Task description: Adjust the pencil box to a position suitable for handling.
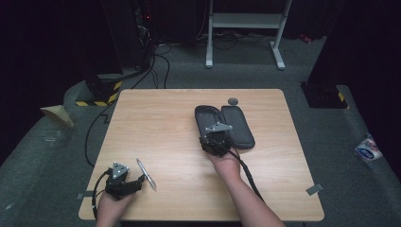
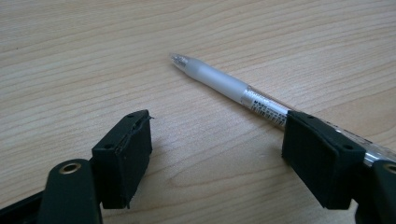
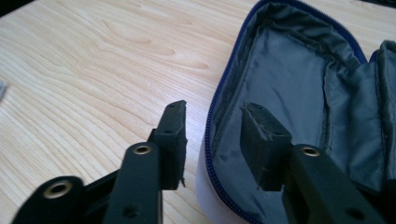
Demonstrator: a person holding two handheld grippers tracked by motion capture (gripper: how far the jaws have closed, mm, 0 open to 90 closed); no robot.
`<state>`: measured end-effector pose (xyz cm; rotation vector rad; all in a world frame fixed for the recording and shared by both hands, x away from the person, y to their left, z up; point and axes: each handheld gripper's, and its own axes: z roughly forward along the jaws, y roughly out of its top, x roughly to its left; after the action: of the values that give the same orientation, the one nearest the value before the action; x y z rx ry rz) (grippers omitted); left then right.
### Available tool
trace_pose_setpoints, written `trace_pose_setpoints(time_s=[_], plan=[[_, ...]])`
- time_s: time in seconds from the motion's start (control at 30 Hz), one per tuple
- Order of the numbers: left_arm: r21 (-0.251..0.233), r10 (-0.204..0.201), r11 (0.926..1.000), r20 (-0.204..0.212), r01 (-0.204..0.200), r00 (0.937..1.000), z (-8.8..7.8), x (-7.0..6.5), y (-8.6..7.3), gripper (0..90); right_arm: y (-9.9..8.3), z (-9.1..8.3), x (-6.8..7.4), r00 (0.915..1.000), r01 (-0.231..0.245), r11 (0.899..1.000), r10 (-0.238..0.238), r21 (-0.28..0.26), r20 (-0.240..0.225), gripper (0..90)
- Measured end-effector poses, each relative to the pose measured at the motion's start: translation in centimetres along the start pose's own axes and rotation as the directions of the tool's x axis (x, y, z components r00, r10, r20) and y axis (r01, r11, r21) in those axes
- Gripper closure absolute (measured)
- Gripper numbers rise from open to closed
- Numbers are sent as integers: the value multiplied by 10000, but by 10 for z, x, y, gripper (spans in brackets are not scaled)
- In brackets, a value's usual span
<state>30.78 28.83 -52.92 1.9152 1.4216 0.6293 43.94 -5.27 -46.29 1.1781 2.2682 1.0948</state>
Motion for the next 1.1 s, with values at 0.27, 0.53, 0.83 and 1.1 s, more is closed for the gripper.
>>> trace_pose_setpoints(time_s=[0.27,0.53,0.83,1.1], plan=[[-8,9,10000,0,-9,10000,0,0,0,244,-2,4,2,9999,37,9998,-35,202,-120,764],[-1,-1,10000,2,1,10000,0,0,0,244,-7,4,6,9992,385,9990,-382,230,-122,867],[-15,12,10000,-7,-12,10000,0,0,0,244,-27,-8,9,9971,694,9976,-692,70,-309,868],[-6,30,10000,8,-30,10000,0,0,0,244,-54,-25,12,9936,908,9958,-912,-95,-669,867]])
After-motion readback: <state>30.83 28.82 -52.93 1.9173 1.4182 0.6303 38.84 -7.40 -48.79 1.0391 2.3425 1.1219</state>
